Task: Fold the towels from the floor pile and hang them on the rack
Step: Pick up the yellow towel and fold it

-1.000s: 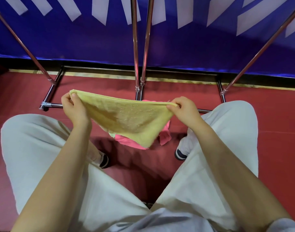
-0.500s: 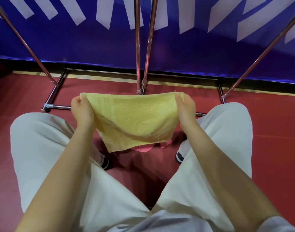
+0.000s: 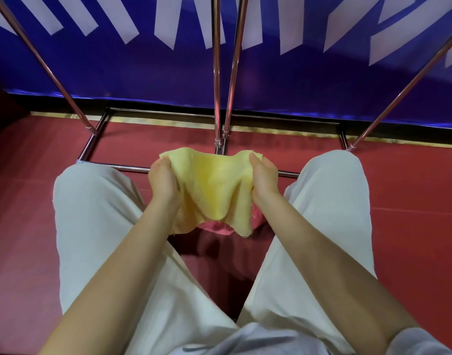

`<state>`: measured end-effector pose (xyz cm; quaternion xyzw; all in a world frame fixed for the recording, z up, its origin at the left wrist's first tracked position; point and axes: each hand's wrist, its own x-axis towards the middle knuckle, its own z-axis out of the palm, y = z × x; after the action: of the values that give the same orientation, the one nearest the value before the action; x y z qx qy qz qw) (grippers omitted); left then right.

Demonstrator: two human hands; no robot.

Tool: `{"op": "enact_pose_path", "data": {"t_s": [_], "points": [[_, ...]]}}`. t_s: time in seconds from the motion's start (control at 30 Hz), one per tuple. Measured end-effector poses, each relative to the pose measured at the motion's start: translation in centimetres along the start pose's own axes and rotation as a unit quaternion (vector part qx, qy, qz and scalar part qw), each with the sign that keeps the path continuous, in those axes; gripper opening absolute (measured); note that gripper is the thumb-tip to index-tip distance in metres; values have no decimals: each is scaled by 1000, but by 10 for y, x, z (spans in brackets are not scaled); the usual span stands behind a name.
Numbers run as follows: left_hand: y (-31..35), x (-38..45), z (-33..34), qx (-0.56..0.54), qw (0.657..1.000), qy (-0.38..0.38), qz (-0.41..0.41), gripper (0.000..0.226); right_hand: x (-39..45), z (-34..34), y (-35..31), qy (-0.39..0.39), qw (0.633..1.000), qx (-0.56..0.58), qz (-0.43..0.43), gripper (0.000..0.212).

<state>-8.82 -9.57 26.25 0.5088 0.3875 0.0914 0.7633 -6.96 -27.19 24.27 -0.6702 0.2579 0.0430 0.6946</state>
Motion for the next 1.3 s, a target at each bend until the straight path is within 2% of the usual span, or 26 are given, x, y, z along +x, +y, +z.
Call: {"op": "enact_pose_path", "data": {"t_s": [0.07,0.2,0.4,0.57,0.7,0.83,0.9,0.97,1.03,1.1,1.2,1.3], "points": [[-5,-8,5,27,999,-18,37,36,-10,8,-4,-26,999,15,-26,15],[-14,-16,12,50,995,-35,80,18,-27,22,-9,-59,995,14,-74,16],[-22,-27,25,49,993,-76,73,19,-35,38,-8,-80,985,-18,-151,29],[-21,-33,31,33,990,-110,84,18,-39,46,-8,-99,975,-56,-193,14],[-17,-29,28,18,989,-130,74,18,-42,47,-12,-141,967,-45,-209,22],[-12,-28,27,18,988,-139,69,15,-34,45,-13,-107,931,-150,-314,13],[-11,-30,26,39,986,-147,71,16,-30,41,-13,-73,908,-197,-363,17],[-11,-29,24,53,985,-151,69,17,-26,37,-14,-57,891,-221,-392,24],[-10,-27,23,57,985,-150,63,16,-23,35,-15,-68,879,-227,-413,18],[-9,-28,23,52,986,-147,49,18,-22,34,-14,-89,872,-228,-424,10],[-10,-30,21,40,986,-157,34,18,-25,31,-15,-125,890,-198,-391,6],[-10,-35,20,53,982,-174,56,20,-29,27,-14,-119,902,-174,-378,5]]}}
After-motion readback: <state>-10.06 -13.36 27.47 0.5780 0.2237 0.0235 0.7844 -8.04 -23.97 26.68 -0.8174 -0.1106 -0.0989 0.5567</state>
